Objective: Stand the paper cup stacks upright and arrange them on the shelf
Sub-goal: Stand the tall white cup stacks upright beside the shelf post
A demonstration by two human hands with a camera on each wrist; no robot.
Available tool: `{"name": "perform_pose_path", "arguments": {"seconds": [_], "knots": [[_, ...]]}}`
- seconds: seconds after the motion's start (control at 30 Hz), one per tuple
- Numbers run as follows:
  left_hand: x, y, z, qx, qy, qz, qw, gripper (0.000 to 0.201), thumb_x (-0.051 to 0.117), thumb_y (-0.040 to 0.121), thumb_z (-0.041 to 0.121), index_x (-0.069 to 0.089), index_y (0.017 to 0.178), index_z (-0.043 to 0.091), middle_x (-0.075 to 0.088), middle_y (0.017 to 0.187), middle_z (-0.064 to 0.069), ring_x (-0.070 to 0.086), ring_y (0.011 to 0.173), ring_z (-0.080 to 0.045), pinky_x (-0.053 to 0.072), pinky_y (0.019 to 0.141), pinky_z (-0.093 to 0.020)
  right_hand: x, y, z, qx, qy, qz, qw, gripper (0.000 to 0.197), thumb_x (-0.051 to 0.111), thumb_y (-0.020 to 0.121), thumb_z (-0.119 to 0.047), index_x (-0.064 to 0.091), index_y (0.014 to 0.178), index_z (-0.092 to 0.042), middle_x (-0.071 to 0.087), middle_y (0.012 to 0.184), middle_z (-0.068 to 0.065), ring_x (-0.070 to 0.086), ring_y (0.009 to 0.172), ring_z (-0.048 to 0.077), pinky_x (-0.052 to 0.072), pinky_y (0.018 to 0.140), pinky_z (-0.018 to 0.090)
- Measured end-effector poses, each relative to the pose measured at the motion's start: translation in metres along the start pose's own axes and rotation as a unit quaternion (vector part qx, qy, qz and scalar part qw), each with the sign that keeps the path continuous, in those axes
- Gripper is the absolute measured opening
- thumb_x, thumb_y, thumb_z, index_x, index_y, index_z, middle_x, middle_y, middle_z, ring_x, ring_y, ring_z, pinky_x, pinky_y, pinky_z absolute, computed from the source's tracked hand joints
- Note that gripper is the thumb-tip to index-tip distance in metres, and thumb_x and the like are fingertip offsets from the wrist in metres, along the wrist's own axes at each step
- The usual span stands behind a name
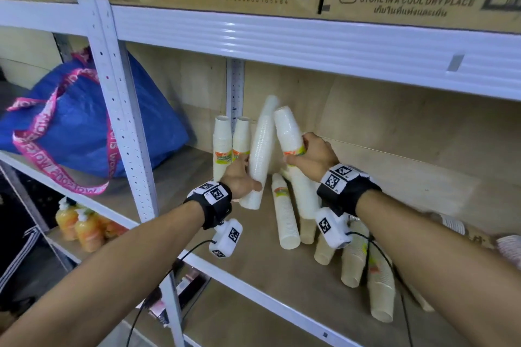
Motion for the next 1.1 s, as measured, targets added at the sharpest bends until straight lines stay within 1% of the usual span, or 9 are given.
{"name": "perform_pose_path", "arguments": {"seconds": [0.1, 0.23, 0.37, 0.53, 0.63, 0.73, 0.93, 1.03, 1.1], "knots": [[-0.002, -0.004, -0.005, 0.006, 0.008, 0.011, 1.000, 0.080, 0.081, 0.071, 0.006, 0.035, 0.136, 0.018, 0.059, 0.107, 0.002, 0.059, 0.106, -0.023, 0.049, 0.087, -0.035, 0.018, 0.002, -0.014, 0.019, 0.091, 0.010, 0.996, 0.050, 0.074, 0.062, -0.040, 0.056, 0.106, -0.024, 0.065, 0.098, -0.004, 0.064, 0.089, 0.020, 0.056, 0.080, 0.039], [-0.001, -0.009, -0.018, -0.005, 0.024, 0.000, 1.000, 0.094, 0.080, 0.072, 0.009, 0.022, 0.145, 0.023, 0.059, 0.120, 0.000, 0.057, 0.112, -0.022, 0.049, 0.096, -0.042, 0.043, 0.002, -0.023, 0.037, 0.149, 0.014, 0.988, 0.051, 0.076, 0.064, -0.036, 0.055, 0.107, -0.019, 0.065, 0.100, 0.000, 0.064, 0.089, 0.021, 0.056, 0.080, 0.040], [-0.001, -0.012, -0.038, -0.022, 0.052, 0.010, 0.998, 0.086, 0.082, 0.068, 0.012, 0.029, 0.135, 0.024, 0.059, 0.118, -0.002, 0.058, 0.110, -0.026, 0.050, 0.095, -0.050, 0.063, 0.000, -0.018, 0.059, 0.148, -0.004, 0.987, 0.049, 0.077, 0.068, -0.032, 0.054, 0.109, -0.015, 0.064, 0.103, 0.002, 0.063, 0.092, 0.024, 0.055, 0.079, 0.041], [0.006, -0.012, -0.053, -0.030, 0.076, -0.002, 0.997, 0.077, 0.080, 0.070, 0.013, 0.031, 0.129, 0.022, 0.057, 0.115, -0.004, 0.058, 0.107, -0.026, 0.052, 0.092, -0.048, 0.079, -0.003, -0.010, 0.071, 0.154, -0.024, 0.985, 0.049, 0.078, 0.070, -0.033, 0.055, 0.110, -0.015, 0.065, 0.103, 0.000, 0.062, 0.092, 0.021, 0.051, 0.072, 0.031], [0.010, -0.011, -0.060, -0.036, 0.086, -0.005, 0.996, 0.074, 0.079, 0.072, 0.012, 0.031, 0.129, 0.020, 0.056, 0.115, -0.004, 0.056, 0.104, -0.025, 0.051, 0.090, -0.045, 0.084, -0.005, -0.008, 0.069, 0.156, -0.033, 0.985, 0.048, 0.078, 0.071, -0.030, 0.054, 0.110, -0.015, 0.064, 0.103, 0.000, 0.061, 0.090, 0.020, 0.048, 0.068, 0.029], [0.013, -0.012, -0.066, -0.040, 0.088, -0.012, 0.995, 0.073, 0.078, 0.073, 0.012, 0.031, 0.128, 0.020, 0.054, 0.113, -0.002, 0.055, 0.104, -0.024, 0.051, 0.089, -0.042, 0.088, -0.007, -0.004, 0.071, 0.163, -0.048, 0.983, 0.048, 0.078, 0.071, -0.028, 0.053, 0.110, -0.017, 0.064, 0.104, 0.000, 0.062, 0.091, 0.020, 0.051, 0.073, 0.032], [0.015, -0.011, -0.071, -0.030, 0.085, -0.022, 0.996, 0.073, 0.078, 0.072, 0.015, 0.030, 0.127, 0.021, 0.055, 0.113, -0.001, 0.057, 0.107, -0.025, 0.051, 0.091, -0.046, 0.088, -0.007, 0.000, 0.062, 0.164, -0.063, 0.982, 0.048, 0.077, 0.072, -0.025, 0.051, 0.112, -0.018, 0.064, 0.107, 0.001, 0.062, 0.092, 0.019, 0.050, 0.076, 0.032], [0.008, -0.009, -0.064, -0.015, 0.057, -0.026, 0.998, 0.076, 0.079, 0.071, 0.019, 0.031, 0.130, 0.022, 0.056, 0.118, -0.001, 0.057, 0.111, -0.025, 0.050, 0.095, -0.049, 0.079, -0.004, -0.007, 0.049, 0.175, -0.069, 0.981, 0.050, 0.075, 0.074, -0.024, 0.050, 0.116, -0.019, 0.064, 0.107, -0.001, 0.062, 0.092, 0.017, 0.050, 0.073, 0.030], [-0.001, -0.008, -0.050, 0.002, 0.050, -0.030, 0.998, 0.079, 0.079, 0.073, 0.022, 0.029, 0.135, 0.023, 0.056, 0.124, 0.000, 0.056, 0.115, -0.023, 0.049, 0.098, -0.048, 0.068, 0.001, -0.014, 0.031, 0.177, -0.071, 0.981, 0.050, 0.075, 0.075, -0.025, 0.049, 0.118, -0.019, 0.063, 0.108, -0.003, 0.062, 0.094, 0.016, 0.052, 0.076, 0.032]]}}
Point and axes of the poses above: each hand's wrist, its own y-axis towards the middle knuckle, its own x-axis out of the palm, z = x × y, the point moved 3 cm from there along y, towards the middle knuckle
